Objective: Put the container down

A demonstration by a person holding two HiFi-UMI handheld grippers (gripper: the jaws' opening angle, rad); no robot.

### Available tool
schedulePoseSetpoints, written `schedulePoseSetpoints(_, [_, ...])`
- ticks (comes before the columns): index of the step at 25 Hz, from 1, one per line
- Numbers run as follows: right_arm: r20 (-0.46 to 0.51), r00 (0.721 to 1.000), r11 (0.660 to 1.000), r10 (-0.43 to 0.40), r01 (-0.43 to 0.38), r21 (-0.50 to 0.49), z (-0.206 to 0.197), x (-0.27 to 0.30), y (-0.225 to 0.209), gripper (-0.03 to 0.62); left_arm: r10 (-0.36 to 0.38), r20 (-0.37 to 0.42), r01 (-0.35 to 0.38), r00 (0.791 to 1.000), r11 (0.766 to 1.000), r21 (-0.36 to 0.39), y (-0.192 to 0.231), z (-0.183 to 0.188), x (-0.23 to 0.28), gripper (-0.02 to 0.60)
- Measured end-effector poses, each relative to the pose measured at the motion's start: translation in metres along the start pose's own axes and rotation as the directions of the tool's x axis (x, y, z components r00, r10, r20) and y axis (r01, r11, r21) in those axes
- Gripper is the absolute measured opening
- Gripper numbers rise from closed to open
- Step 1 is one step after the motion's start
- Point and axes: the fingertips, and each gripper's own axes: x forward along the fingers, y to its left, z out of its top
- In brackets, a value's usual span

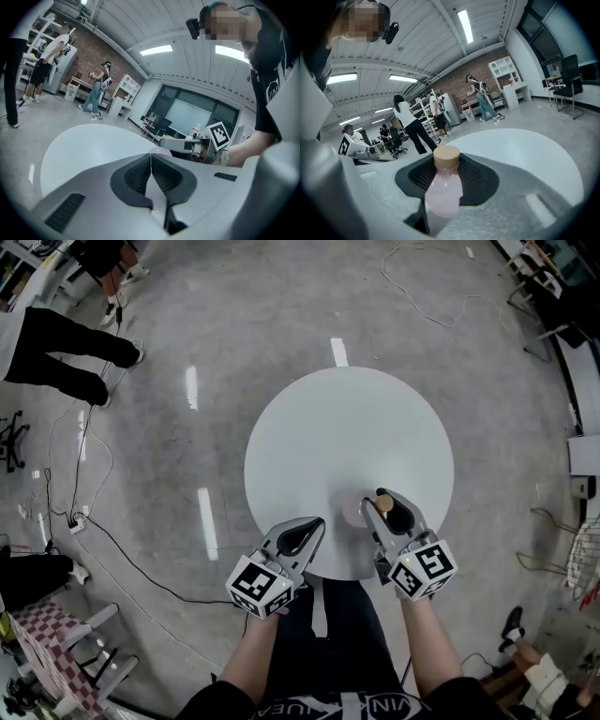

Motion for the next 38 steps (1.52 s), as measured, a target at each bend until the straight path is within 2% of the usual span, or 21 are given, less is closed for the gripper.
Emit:
schedulePoseSetpoints(9, [-0.037, 0.999, 0.992, 0.015, -0.02, -0.128, -0.003, 0.021, -0.005, 0.137, 0.028, 0.008, -0.028, 1.0, 0.999, -0.023, 0.008, -0.002, 0.006, 0.014])
schedulePoseSetpoints(19, [-0.044, 0.999, 0.976, 0.006, -0.016, -0.218, -0.01, 0.035, -0.01, 0.137, 0.042, 0.002, -0.042, 0.999, 0.997, -0.064, 0.011, -0.013, 0.002, 0.014])
schedulePoseSetpoints(30, [-0.065, 0.998, 0.935, 0.008, -0.03, -0.354, -0.013, 0.044, -0.003, 0.137, 0.058, 0.003, -0.058, 0.998, 0.995, -0.076, 0.015, -0.017, -0.001, 0.014])
schedulePoseSetpoints(38, [-0.054, 0.998, 0.927, 0.018, -0.037, -0.374, -0.017, 0.044, 0.003, 0.137, 0.06, 0.001, -0.06, 0.998, 0.995, -0.077, 0.015, -0.022, -0.006, 0.014])
